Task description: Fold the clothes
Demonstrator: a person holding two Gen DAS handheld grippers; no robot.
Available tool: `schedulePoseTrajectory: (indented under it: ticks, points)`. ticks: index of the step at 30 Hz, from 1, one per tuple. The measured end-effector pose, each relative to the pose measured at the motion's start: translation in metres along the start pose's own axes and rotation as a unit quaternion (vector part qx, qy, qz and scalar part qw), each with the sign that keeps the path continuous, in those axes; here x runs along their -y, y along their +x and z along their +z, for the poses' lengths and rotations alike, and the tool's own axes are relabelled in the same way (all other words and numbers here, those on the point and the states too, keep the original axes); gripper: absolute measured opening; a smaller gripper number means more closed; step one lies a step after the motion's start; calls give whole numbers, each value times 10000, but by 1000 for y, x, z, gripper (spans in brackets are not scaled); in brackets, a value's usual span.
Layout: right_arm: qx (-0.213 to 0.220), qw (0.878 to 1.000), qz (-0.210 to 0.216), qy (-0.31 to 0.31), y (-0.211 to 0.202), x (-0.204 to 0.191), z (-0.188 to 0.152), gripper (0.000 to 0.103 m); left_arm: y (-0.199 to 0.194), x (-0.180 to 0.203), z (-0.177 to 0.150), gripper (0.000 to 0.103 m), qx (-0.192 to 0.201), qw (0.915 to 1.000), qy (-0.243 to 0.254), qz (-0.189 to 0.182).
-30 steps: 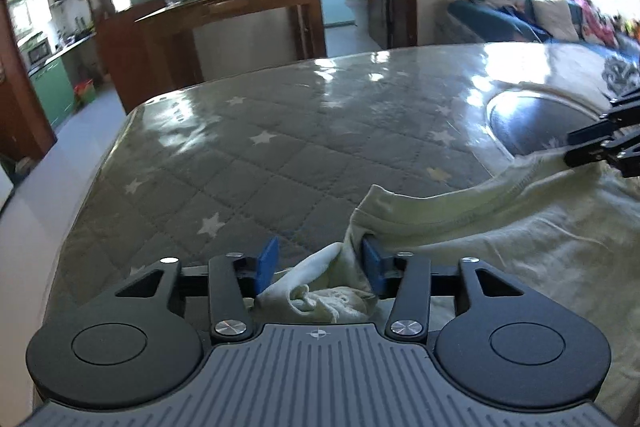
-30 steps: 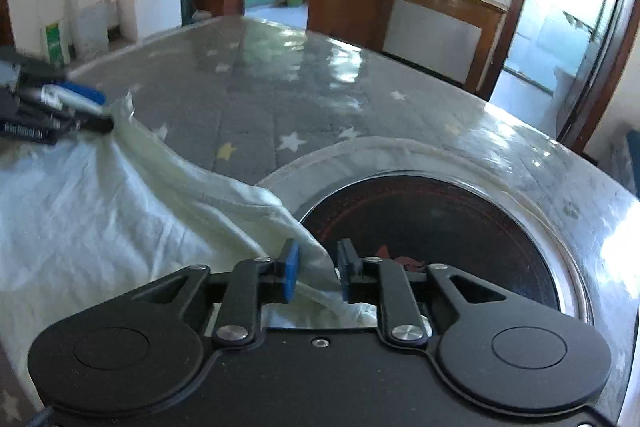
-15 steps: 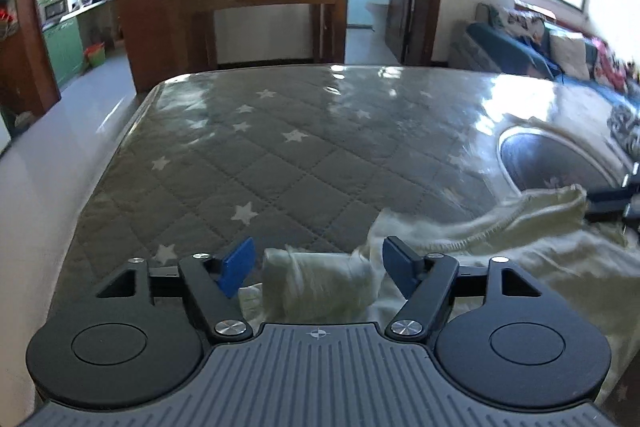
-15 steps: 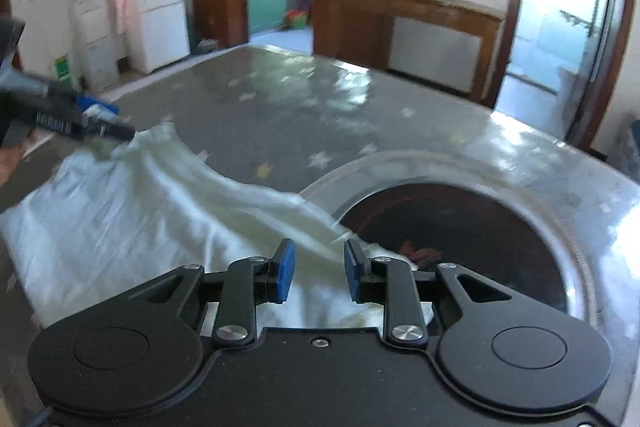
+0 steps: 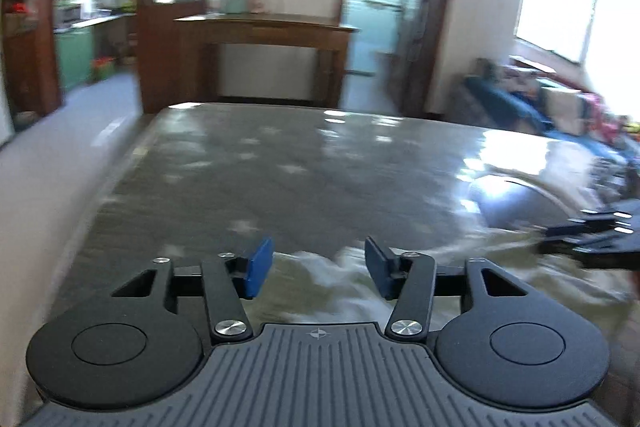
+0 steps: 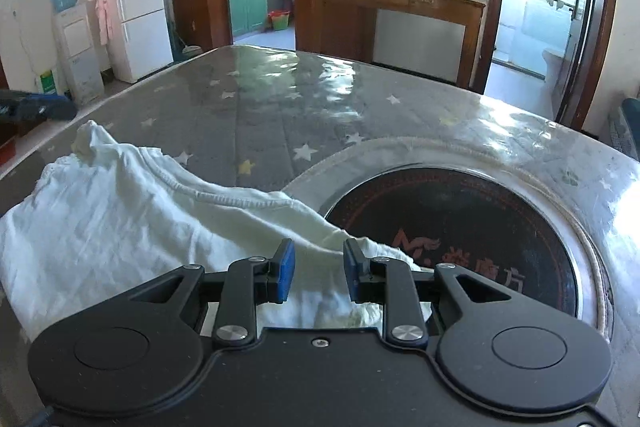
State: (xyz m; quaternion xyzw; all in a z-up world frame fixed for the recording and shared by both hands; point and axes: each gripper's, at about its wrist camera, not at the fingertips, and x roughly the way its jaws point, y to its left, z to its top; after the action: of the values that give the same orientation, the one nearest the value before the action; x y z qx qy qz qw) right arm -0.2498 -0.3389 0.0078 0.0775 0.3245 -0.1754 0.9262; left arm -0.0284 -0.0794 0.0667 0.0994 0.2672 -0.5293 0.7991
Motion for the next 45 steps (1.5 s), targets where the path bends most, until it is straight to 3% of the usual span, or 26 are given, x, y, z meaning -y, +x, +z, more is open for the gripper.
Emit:
schedulePoseTrajectory:
  ticks: [5, 8, 11, 19, 26, 32, 39, 45]
  points:
    - [-157, 9997, -147, 117, 11, 7, -6, 27, 31, 1, -16, 47, -459, 9989, -4, 138]
    - [-186, 9995, -206, 153, 11, 12, -9, 26, 44, -16, -26, 40, -696, 9969, -326, 182]
    - [-185, 9994, -233, 176, 10, 16, -11, 23, 40, -27, -28, 38, -628, 9962, -596, 83]
    - [3, 9994, -343, -23, -4, 8, -7, 23, 26, -17, -12, 40, -293, 9988, -393, 1]
    - [-198, 9984, -515, -116, 3, 12, -16, 23, 52, -24, -18, 40, -679, 9959, -543, 258]
    - [146, 9990, -403, -127, -35, 7, -20, 25, 18, -12, -18, 49, -431, 9978, -454, 232]
    - [302, 9983, -11, -498, -73, -29, -49, 26, -32, 29, -46, 50, -215, 9997, 64, 85]
    - [95, 9985, -81, -531, -79, -31, -78, 27, -35, 36, -80, 50, -489, 9971, 334, 483]
